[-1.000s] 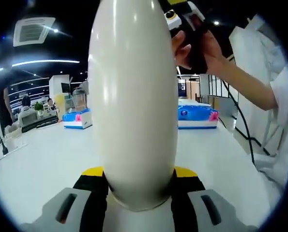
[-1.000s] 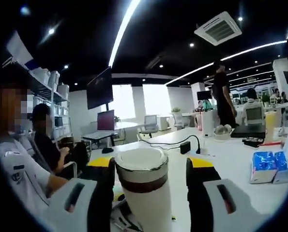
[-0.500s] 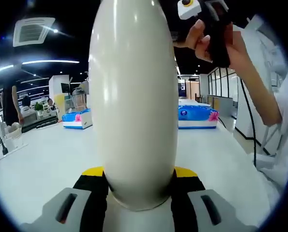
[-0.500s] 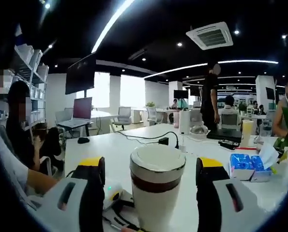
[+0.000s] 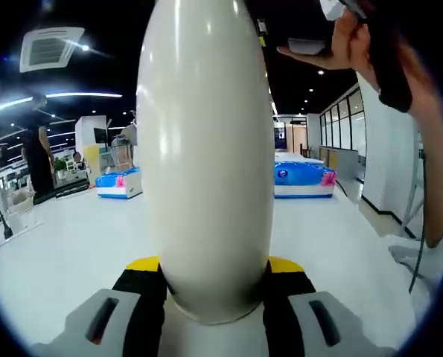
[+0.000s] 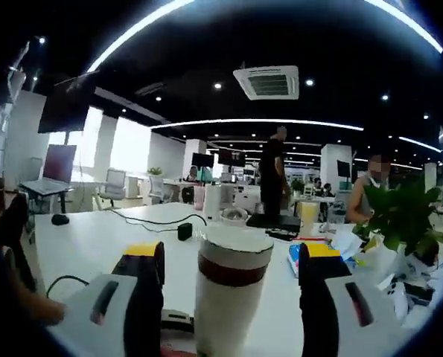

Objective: Grasp the water cup twist off the cup lid place the cup lid on the table

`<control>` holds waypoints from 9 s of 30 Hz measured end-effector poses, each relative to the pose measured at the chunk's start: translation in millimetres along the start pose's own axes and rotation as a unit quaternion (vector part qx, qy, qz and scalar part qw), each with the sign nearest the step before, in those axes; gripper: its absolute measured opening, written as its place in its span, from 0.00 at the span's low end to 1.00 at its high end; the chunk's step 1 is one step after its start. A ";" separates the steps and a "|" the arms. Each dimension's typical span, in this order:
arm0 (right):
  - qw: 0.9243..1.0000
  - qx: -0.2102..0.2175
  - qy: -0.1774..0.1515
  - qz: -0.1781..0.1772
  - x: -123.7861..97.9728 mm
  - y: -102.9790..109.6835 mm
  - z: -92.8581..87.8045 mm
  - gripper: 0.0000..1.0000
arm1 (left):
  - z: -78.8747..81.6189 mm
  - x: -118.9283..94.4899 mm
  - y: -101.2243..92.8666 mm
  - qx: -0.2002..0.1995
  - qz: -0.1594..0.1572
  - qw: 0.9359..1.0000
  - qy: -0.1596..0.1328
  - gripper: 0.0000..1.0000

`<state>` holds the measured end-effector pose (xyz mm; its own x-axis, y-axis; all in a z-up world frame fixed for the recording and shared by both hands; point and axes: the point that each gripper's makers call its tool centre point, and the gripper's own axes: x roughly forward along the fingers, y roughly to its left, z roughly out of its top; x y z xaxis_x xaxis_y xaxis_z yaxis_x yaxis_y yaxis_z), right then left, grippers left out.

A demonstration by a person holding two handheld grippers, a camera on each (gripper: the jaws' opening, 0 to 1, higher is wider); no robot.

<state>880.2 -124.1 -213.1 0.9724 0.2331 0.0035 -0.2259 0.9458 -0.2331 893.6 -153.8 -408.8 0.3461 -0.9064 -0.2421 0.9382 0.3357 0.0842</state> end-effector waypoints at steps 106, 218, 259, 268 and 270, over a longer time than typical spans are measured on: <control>0.954 0.123 -0.053 0.268 25.0 -15.1 5.9 0.43 | -0.1 -1.8 -3.4 -0.008 0.005 1.000 0.001 0.52; 0.991 0.097 -0.083 -0.039 10.7 -9.3 7.0 0.63 | 0.0 -1.0 -3.9 -0.002 0.000 1.000 -0.001 0.51; 0.985 0.094 -0.101 0.101 13.0 -12.1 2.2 0.44 | -0.7 -1.1 -4.5 -0.004 -0.001 1.000 -0.001 0.51; 0.972 0.106 -0.118 0.171 12.4 -9.0 1.6 0.44 | -1.7 -1.4 -5.0 -0.005 0.000 1.000 -0.001 0.51; 0.967 0.118 -0.118 0.190 12.7 -8.7 1.6 0.44 | -1.8 -1.5 -5.2 -0.005 0.000 1.000 -0.001 0.51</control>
<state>894.4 -129.0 -209.4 0.7820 0.5936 0.1898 -0.5993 0.7999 -0.0323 888.2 -153.8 -410.6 0.3458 -0.9069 -0.2407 0.9382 0.3381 0.0739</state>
